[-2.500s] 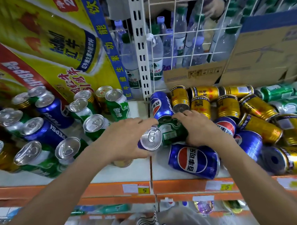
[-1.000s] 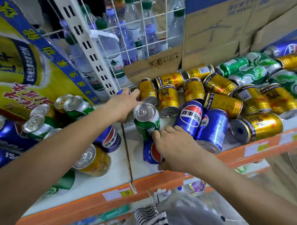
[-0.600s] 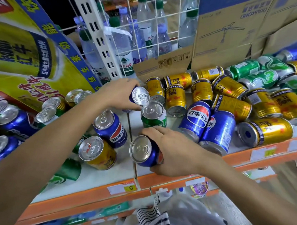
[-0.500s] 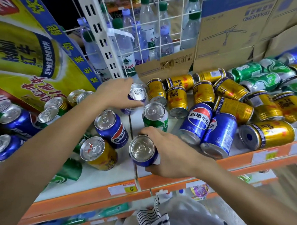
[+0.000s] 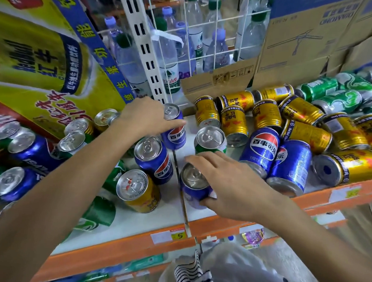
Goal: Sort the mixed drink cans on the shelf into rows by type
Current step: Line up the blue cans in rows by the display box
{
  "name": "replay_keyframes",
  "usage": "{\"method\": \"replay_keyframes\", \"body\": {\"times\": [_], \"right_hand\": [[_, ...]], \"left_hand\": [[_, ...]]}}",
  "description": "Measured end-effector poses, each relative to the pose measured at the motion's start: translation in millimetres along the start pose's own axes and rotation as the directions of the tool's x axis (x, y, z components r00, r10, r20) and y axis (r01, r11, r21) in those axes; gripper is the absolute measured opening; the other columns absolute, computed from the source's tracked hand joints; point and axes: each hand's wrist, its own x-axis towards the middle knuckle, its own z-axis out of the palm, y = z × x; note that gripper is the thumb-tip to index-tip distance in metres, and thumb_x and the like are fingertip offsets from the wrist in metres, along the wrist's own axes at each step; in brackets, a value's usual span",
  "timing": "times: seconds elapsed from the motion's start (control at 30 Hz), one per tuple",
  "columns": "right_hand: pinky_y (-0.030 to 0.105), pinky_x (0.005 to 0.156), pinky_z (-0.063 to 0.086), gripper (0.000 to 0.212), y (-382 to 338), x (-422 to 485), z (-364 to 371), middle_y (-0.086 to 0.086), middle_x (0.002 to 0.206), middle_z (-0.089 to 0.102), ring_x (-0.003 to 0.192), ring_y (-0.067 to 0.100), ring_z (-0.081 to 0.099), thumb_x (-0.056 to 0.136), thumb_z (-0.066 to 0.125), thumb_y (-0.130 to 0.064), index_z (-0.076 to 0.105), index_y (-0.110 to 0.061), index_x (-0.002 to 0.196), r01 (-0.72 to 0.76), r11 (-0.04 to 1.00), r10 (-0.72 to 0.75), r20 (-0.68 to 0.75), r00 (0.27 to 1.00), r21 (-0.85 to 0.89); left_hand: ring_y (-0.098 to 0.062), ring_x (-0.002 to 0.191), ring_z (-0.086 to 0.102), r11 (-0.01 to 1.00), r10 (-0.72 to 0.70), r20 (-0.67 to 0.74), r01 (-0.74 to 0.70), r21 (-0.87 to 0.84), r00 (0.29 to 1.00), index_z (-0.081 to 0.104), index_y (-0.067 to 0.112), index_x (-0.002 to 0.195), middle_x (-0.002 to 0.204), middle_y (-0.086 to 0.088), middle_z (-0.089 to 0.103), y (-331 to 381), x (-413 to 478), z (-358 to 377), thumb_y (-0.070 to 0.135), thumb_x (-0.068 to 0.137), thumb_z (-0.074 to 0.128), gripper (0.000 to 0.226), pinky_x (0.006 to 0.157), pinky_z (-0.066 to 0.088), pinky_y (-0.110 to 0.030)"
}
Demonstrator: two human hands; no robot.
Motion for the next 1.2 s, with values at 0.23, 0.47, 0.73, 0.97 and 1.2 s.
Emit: {"method": "replay_keyframes", "body": {"times": [0.23, 0.47, 0.73, 0.97, 1.2], "right_hand": [[0.037, 0.085, 0.053, 0.071, -5.3, 4.6, -14.0, 0.004, 0.124, 0.056, 0.109, 0.025, 0.055, 0.068, 0.061, -0.062, 0.057, -0.016, 0.122, 0.006, 0.984, -0.032, -0.147, 0.989, -0.179], [0.027, 0.089, 0.038, 0.059, 22.9, 27.8, -33.0, 0.002, 0.116, 0.061, 0.104, 0.023, 0.052, 0.087, 0.037, -0.057, 0.061, -0.015, 0.121, -0.126, 0.992, 0.126, -0.269, 0.955, 0.02], [0.035, 0.097, 0.036, 0.047, 86.7, 53.6, -31.1, 0.009, 0.13, 0.054, 0.122, 0.029, 0.045, 0.092, 0.053, -0.039, 0.049, -0.017, 0.134, -0.404, 0.914, 0.402, -0.189, 0.896, 0.031], [0.037, 0.09, 0.044, 0.058, 134.6, 78.7, -33.0, 0.015, 0.129, 0.05, 0.117, 0.033, 0.05, 0.09, 0.058, -0.042, 0.041, -0.011, 0.136, -0.48, 0.875, 0.482, -0.016, 0.876, 0.07], [0.04, 0.092, 0.044, 0.095, 154.7, 81.9, -34.4, 0.02, 0.137, 0.026, 0.117, 0.041, 0.048, 0.078, 0.069, -0.053, 0.019, -0.008, 0.145, -0.384, 0.923, 0.38, 0.235, 0.895, -0.028]], "left_hand": [[-0.037, 0.097, 0.06, 0.999, -0.028, -0.333, 0.018, -0.034, 0.942, 0.05, 0.01, 0.116, 0.106, -0.017, 0.063, 4.3, 4.6, -15.0, 0.069, 0.088, 0.031, 0.069, 0.063, 0.036, -0.036], [-0.029, 0.117, 0.045, 0.921, 0.361, -0.266, -0.386, -0.045, 0.894, 0.046, 0.017, 0.131, 0.122, -0.009, 0.052, 19.2, 17.1, -16.6, 0.042, 0.088, 0.058, 0.051, 0.092, 0.046, -0.045], [-0.033, 0.118, 0.046, 0.896, 0.442, -0.04, -0.439, 0.061, 0.896, 0.027, 0.031, 0.144, 0.141, -0.01, 0.036, 36.3, 40.0, -6.8, 0.028, 0.084, 0.067, 0.072, 0.088, 0.045, -0.042], [-0.031, 0.105, 0.053, 0.935, 0.327, 0.084, -0.335, 0.119, 0.941, 0.016, 0.038, 0.145, 0.146, -0.011, 0.027, 61.2, 71.4, 4.4, 0.017, 0.08, 0.07, 0.087, 0.066, 0.041, -0.034], [-0.034, 0.095, 0.06, 0.956, 0.23, 0.161, -0.254, 0.148, 0.96, 0.03, 0.023, 0.138, 0.132, -0.019, 0.036, 95.7, 84.1, -3.6, 0.033, 0.087, 0.064, 0.062, 0.062, 0.046, -0.04]]}}
